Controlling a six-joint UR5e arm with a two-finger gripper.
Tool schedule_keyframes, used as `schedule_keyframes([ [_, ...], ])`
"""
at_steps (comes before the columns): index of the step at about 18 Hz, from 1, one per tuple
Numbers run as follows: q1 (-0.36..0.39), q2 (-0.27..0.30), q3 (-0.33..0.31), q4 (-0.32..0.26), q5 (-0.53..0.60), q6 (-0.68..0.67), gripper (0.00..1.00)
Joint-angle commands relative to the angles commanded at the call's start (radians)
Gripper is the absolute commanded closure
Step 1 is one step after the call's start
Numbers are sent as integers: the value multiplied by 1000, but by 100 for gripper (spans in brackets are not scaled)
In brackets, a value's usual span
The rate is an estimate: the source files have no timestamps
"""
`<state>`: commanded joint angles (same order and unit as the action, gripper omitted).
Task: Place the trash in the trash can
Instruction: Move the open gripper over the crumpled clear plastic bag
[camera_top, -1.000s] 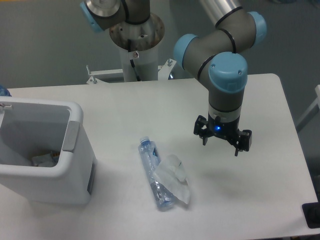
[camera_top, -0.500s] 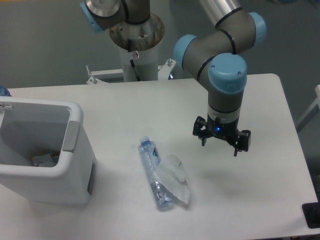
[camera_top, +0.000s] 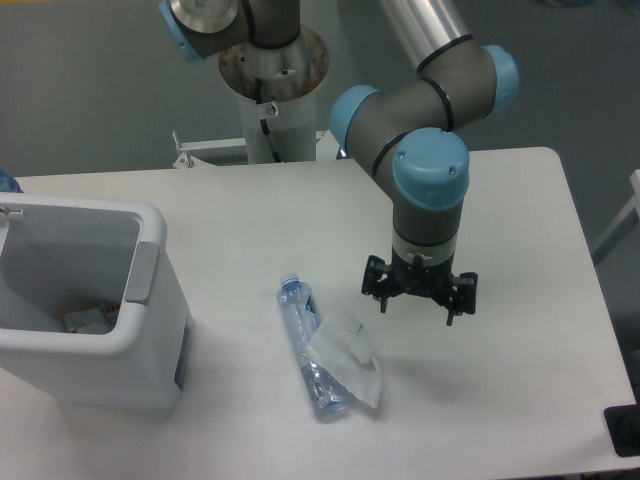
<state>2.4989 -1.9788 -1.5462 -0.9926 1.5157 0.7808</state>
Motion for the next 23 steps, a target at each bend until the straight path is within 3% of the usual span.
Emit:
schedule_keyframes([
  [5, -32, -34, -12, 101, 6, -9, 0],
  [12, -58, -28, -8, 111, 69, 9, 0],
  [15, -78, -60, 6, 111, 83, 23, 0],
  [23, -75, -75, 3, 104, 77, 20, 0],
])
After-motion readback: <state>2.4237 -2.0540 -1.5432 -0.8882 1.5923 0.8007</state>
